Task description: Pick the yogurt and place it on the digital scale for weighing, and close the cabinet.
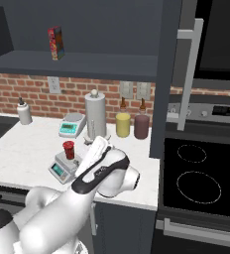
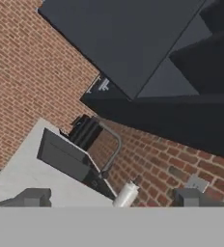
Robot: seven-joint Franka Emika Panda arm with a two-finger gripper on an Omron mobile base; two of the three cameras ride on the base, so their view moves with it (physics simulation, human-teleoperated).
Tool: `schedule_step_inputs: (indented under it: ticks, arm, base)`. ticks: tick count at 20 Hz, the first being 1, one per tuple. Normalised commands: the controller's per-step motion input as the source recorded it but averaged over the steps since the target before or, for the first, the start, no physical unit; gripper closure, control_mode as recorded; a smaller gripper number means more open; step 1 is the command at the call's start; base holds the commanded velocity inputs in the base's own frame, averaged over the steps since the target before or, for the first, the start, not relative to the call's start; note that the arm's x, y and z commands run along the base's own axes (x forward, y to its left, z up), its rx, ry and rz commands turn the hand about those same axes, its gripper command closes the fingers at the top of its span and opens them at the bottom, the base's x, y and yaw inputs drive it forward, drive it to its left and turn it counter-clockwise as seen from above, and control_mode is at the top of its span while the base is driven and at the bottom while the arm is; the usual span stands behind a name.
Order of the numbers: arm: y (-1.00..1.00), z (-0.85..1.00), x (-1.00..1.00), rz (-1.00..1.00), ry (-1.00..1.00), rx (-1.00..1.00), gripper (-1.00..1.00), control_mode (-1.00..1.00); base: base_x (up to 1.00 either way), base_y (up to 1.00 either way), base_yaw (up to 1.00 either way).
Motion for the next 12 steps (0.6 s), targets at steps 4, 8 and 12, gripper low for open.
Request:
schedule_step_inputs:
  ticks: [4,8,12]
  arm:
    - [-0.25,0.59,-0.62,-0.05,-0.30,0.17,-1.00,-1.00]
    - [-0.25,0.64,-0.40,-0.05,-0.28,0.16,-1.00,-1.00]
    - [-0.32,0.67,-0.42,-0.05,-0.23,0.16,-1.00,-1.00]
  base:
    - [0.00,0.00,0.00]
    - [0.00,0.00,0.00]
    - [0.00,0.00,0.00]
